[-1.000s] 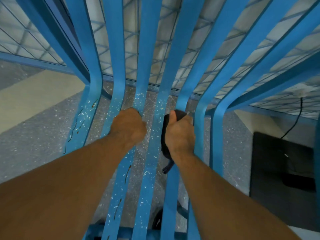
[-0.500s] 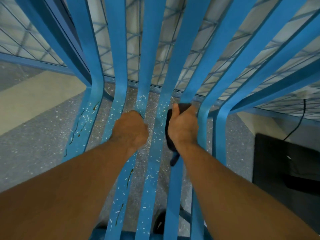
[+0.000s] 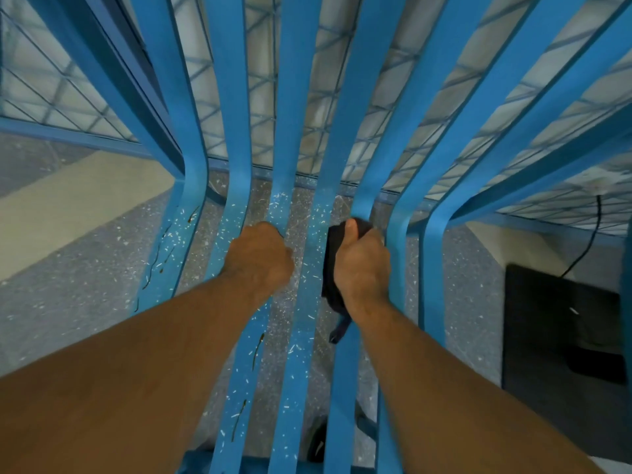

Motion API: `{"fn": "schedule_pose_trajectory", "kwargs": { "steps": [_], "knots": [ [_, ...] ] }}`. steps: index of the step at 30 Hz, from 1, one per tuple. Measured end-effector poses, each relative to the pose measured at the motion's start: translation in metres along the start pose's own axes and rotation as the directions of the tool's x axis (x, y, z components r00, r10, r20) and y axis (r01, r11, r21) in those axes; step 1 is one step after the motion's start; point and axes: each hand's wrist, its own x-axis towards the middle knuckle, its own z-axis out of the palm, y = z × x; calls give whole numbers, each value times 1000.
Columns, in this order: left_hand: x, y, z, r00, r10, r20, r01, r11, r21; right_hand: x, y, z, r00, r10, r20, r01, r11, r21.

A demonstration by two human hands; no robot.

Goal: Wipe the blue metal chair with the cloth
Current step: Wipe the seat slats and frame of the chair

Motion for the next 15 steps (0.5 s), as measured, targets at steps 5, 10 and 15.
{"fn": "schedule_pose_trajectory", "kwargs": {
  "steps": [5,10,15],
  "knots": [
    [0,0,0,1000,1,-17,0,998,55,-52,32,0,998,-61,-32,60,998,-31],
    [-2,-1,-1,1000,8,-21,-7,998,58,-110,76,4,998,-63,-1,63,997,-34],
    [-15,-7,-1,1000,7,-7,-7,999,39,-104,69,0,999,34,38,-33,999,-30]
  ]
}}
